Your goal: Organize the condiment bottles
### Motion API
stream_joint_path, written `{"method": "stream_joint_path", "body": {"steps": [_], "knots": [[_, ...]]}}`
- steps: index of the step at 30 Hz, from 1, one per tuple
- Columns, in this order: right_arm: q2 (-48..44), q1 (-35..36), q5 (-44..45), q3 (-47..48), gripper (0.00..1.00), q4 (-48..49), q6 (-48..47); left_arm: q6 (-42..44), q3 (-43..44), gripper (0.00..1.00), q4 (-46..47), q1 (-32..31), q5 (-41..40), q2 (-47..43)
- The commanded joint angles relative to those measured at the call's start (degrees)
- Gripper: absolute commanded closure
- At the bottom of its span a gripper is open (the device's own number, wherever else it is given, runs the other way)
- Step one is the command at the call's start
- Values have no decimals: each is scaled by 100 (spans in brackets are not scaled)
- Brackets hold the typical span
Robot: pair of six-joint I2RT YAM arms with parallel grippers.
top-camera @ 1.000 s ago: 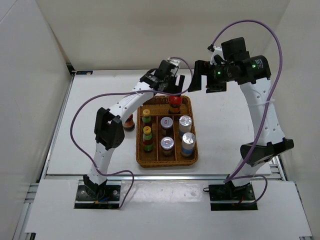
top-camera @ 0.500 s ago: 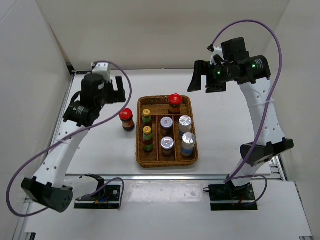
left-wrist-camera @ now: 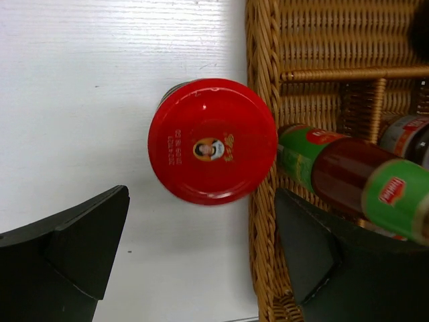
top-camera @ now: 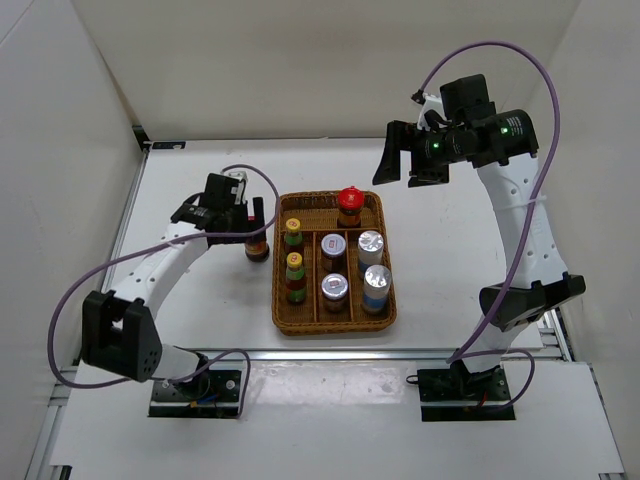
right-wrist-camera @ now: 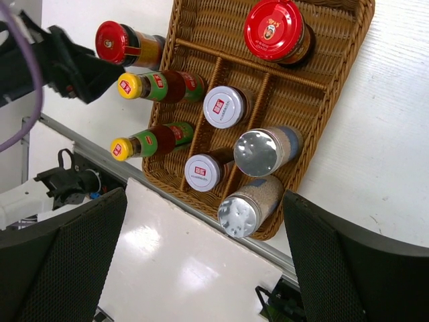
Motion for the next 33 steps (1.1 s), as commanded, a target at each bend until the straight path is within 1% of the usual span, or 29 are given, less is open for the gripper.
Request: {"method": "stream_joint_path", "body": {"steps": [1, 5, 7, 8, 11, 12, 13, 14, 15, 20, 25, 26, 27, 28, 29, 30, 31, 32, 33], "knots": [[-103, -17, -130, 146, 0, -1299, -7, -98, 105, 0, 180, 20, 97, 185], [-103, -17, -130, 146, 0, -1299, -7, -151, 333, 0, 330, 20, -26, 571], [-103, -17, -130, 146, 0, -1299, -7, -203, 403, 6, 330, 20, -166, 703], [-103, -17, -130, 146, 0, -1299, -7, -203, 517, 18, 330, 20, -167, 782], [-103, -17, -130, 146, 0, -1299, -7, -151, 833, 46, 330, 20, -289, 783], [-103, -17, -77, 146, 0, -1299, -7, -246, 913, 68, 330, 20, -386, 783], [-103, -17, -77, 146, 0, -1299, -7, -247, 992, 77, 330, 20, -552, 783], [-103, -17, -77, 146, 0, -1299, -7, -247, 1167, 85, 330, 20, -554, 783], [-103, -17, -77, 146, 0, -1299, -7, -247, 1264, 89, 278, 20, -606, 731], [-103, -17, -77, 146, 0, -1299, -7, -247, 2080, 89, 277, 20, -659, 800], [-103, -17, -138, 146, 0, -1299, -59, -36, 2408, 89, 277, -32, -782, 985], [-103, -17, -138, 146, 0, -1299, -59, 16, 2408, 85, 277, -32, -782, 1063], [-103, -17, -138, 146, 0, -1299, -59, 16, 2460, 80, 277, -32, -782, 1151], [-103, -17, -138, 146, 0, -1299, -59, 16, 2460, 70, 277, -32, -721, 1213], [-103, -17, -138, 94, 0, -1299, -59, 16, 2460, 44, 277, -32, -668, 1275], [-103, -17, -138, 94, 0, -1299, -59, 16, 2539, 32, 277, -32, -563, 1354], [-103, -17, -138, 94, 0, -1299, -59, -45, 2653, 15, 277, -32, -510, 1546], [-103, -17, -138, 41, 0, -1299, -59, -45, 2723, 7, 277, -32, -457, 1661], [-103, -17, -86, 41, 0, -1299, -59, -106, 2915, 3, 225, -32, -457, 1897]]}}
